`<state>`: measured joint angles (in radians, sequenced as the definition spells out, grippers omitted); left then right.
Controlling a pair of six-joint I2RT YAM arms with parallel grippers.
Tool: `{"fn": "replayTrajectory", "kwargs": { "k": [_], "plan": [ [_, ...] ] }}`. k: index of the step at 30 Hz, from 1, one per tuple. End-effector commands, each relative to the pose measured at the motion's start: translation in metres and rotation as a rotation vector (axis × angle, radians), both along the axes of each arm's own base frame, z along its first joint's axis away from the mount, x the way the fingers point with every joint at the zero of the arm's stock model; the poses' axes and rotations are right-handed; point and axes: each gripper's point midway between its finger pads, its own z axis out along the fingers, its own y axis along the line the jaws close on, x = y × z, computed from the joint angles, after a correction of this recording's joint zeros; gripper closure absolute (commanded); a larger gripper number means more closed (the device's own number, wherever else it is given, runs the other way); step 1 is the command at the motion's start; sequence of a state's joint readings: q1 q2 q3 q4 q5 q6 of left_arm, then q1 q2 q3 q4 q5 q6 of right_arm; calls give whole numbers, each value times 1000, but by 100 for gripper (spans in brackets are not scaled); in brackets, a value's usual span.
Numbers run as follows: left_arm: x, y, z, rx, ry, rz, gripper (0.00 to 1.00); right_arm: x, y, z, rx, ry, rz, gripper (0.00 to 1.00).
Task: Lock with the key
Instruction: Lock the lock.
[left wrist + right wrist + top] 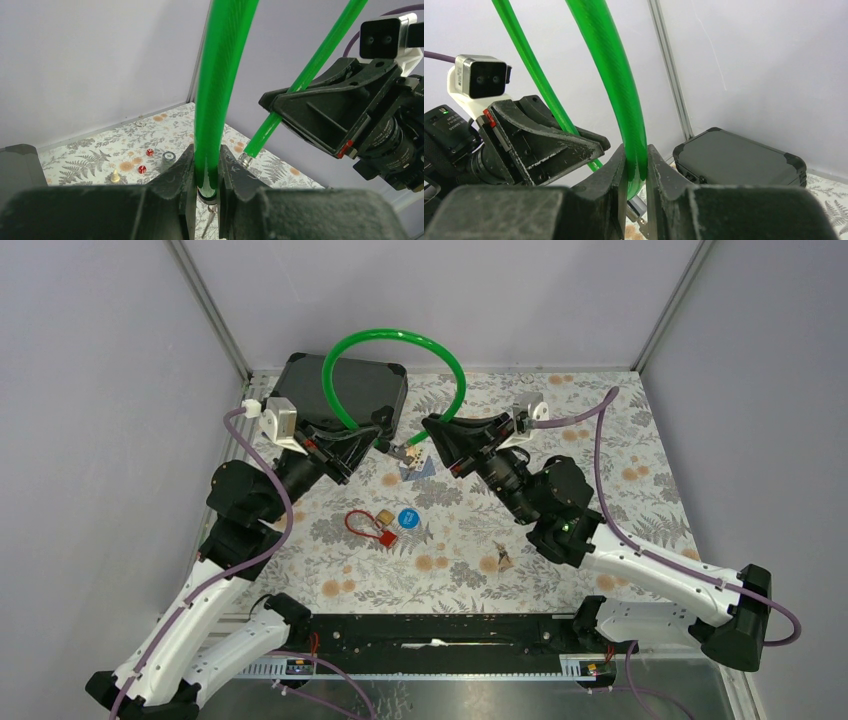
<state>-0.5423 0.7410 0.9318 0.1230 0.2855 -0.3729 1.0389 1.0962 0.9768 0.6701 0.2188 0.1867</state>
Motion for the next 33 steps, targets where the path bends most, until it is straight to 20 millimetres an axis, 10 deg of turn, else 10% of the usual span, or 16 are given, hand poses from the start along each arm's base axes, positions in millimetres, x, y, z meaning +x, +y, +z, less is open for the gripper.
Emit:
{"fn": "replayTrajectory", "kwargs": {
  "k": [1, 33],
  "plan": [
    [-6, -4, 1, 7, -24, -36, 100, -17, -10, 49, 90, -102, 20, 100],
    [15, 12, 6, -78, 31, 100, 100, -6, 22, -3, -17, -30, 61, 100]
  ]
}}
